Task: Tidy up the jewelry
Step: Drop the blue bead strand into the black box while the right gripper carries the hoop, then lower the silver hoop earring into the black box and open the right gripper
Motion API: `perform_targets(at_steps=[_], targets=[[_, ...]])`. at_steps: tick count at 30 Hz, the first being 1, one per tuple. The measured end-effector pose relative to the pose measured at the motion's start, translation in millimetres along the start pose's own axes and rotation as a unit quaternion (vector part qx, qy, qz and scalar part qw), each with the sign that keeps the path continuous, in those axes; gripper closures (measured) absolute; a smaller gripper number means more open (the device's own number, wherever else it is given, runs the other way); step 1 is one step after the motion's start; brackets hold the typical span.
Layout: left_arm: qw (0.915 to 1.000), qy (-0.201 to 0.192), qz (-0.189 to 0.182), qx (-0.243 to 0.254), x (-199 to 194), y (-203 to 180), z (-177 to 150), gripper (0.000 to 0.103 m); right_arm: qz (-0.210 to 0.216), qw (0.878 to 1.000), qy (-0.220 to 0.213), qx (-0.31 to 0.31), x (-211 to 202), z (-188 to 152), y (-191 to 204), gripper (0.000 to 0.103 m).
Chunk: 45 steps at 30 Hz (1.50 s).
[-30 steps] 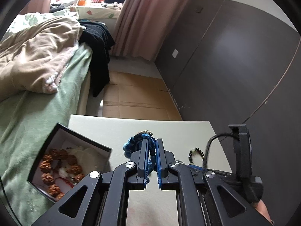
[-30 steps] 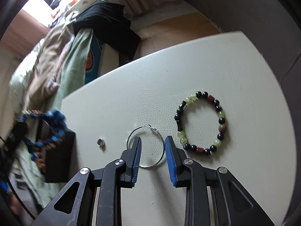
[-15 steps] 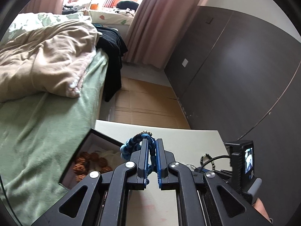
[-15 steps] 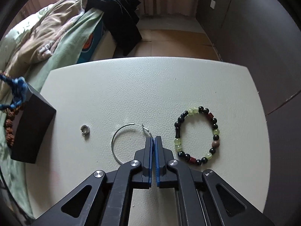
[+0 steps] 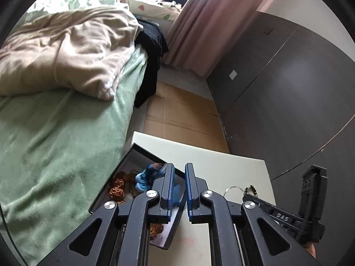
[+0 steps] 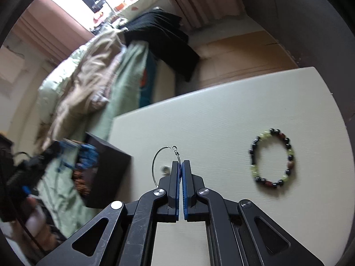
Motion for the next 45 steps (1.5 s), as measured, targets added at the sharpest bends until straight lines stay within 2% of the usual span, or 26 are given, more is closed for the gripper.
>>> perform_targets(at_steps=[2,3,4,5,12,19,22,23,24,25,26,27,29,36,39,41,43,45], targets=[[0.9999,0.010,-0.002,-0.004,4.5,0.9,-1.1,0.070,0.031,0.999,-0.013,0.001,-5.2,3.5,10.2,0.100],[0.9999,0.012,0.001,-0.006,6.0,1.5,-1.4,0.046,0.040,0.999,-0.017,0.002,-6.5,5.5,15.2,0.100],[0.9999,0.007,0.004,-0.008,5.4,2.3,-1.2,0.029,0.051,0.998,-0.023,0.002,-9.3,6.2,19.9,0.100],[0.9999,-0.001,0.008,-0.009,3.2,3.4,-0.3,0.025,0.062,0.998,-0.027,0.001,-11.0,7.4,24.1,0.100],[0.9990,-0.028,0.030,-0.017,-11.7,15.7,9.7,0.024,0.119,0.992,-0.044,0.000,-12.1,9.0,56.0,0.100],[0.9964,-0.063,0.046,-0.035,-31.7,37.9,19.7,0.024,0.161,0.986,-0.036,0.003,8.6,7.6,89.1,0.100],[0.9957,-0.068,0.042,-0.045,-35.2,43.5,21.4,0.024,0.193,0.981,-0.035,0.007,19.3,7.2,107.1,0.099],[0.9957,-0.069,0.042,-0.047,-35.3,43.5,22.2,0.024,0.219,0.975,-0.044,0.003,21.6,7.4,116.8,0.099],[0.9956,-0.069,0.041,-0.047,-35.6,44.3,22.6,0.024,0.231,0.972,-0.042,0.000,25.1,6.9,122.3,0.088],[0.9957,-0.070,0.040,-0.046,-35.7,44.3,22.6,0.024,0.225,0.974,-0.029,-0.003,30.2,5.1,126.7,0.059],[0.9957,-0.070,0.040,-0.046,-35.8,43.6,22.6,0.024,0.199,0.980,-0.012,-0.004,36.5,3.6,127.4,0.047],[0.9957,-0.070,0.041,-0.045,-35.7,43.1,22.4,0.024,0.182,0.983,-0.016,-0.001,37.0,3.3,124.5,0.037],[0.9957,-0.071,0.041,-0.043,-35.7,41.8,21.9,0.024,0.152,0.987,-0.048,0.008,28.4,4.0,110.1,0.036],[0.9963,-0.070,0.046,-0.018,-29.1,22.4,16.7,0.024,0.096,0.993,-0.067,0.027,0.0,8.0,68.0,0.036],[0.9972,-0.065,0.037,0.000,-23.6,7.3,11.9,0.024,0.080,0.993,-0.070,0.042,-12.9,9.4,47.6,0.036],[0.9974,-0.059,0.037,0.020,-17.7,-6.3,7.3,0.024,0.056,0.995,-0.072,0.045,-23.8,9.8,34.1,0.035],[0.9973,-0.051,0.034,0.039,-10.6,-19.5,2.0,0.024,0.041,0.996,-0.068,0.045,-29.4,9.4,25.1,0.013],[0.9972,-0.044,0.031,0.052,-4.7,-29.9,-3.1,0.024,0.037,0.996,-0.067,0.053,-36.1,8.4,14.4,0.009]])
Point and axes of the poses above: each gripper's, at about its wrist camera, not at the fingertips, and x roughly the way its jaws point, y to its left, z to its top, the point moved 4 cm from there along x, roughly the way its jaws point, and after that the axes turned 2 degrees about -x, right-handed, at the moved point
